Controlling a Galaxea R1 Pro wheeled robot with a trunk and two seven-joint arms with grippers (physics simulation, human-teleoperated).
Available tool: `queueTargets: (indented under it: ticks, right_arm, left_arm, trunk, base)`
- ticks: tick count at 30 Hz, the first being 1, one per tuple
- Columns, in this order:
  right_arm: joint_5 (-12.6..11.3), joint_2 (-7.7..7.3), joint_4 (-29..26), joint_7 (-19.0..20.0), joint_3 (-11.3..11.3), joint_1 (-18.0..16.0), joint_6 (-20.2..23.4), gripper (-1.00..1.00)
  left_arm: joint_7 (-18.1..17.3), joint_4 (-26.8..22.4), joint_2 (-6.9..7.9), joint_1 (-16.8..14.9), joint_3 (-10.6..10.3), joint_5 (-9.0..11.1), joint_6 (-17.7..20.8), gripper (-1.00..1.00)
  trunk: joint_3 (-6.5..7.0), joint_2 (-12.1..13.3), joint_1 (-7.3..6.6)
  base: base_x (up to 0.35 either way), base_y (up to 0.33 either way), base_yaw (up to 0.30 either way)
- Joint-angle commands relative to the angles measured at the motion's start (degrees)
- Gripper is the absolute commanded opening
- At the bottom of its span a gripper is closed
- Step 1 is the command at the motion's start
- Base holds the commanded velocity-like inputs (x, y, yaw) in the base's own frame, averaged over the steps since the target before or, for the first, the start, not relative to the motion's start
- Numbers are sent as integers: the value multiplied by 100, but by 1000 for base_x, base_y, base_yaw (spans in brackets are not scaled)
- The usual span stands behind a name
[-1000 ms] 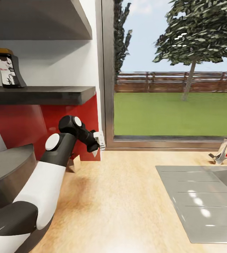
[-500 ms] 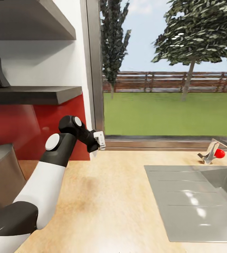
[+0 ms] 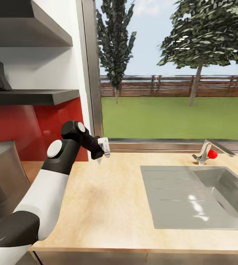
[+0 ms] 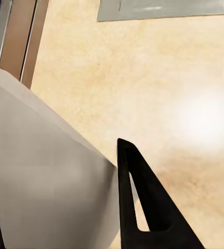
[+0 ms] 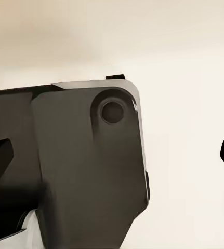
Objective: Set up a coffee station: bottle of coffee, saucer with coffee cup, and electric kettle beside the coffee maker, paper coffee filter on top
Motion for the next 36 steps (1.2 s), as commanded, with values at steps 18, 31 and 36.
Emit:
queueTargets:
  ticks: [18,31,36]
  right_arm:
    - [-47,6,4,-7,7,-2,-18,100]
    - [-47,-1,4,-7,7,-2,-18,100]
    - [-47,-3,4,-7,7,-2,-18,100]
  left_arm:
    - [-37,-97,5,5,7,-36,61,-100]
    - [-37,-97,7,37,7,-36,62,-100]
    - [-37,-97,7,50,7,-36,62,-100]
  trunk:
    - [-9,-10,1]
    - [-9,-10,1]
    - [-9,-10,1]
  base:
    - [-271,-177,194]
    - [-305,-101,203]
    - [-234,-150,10]
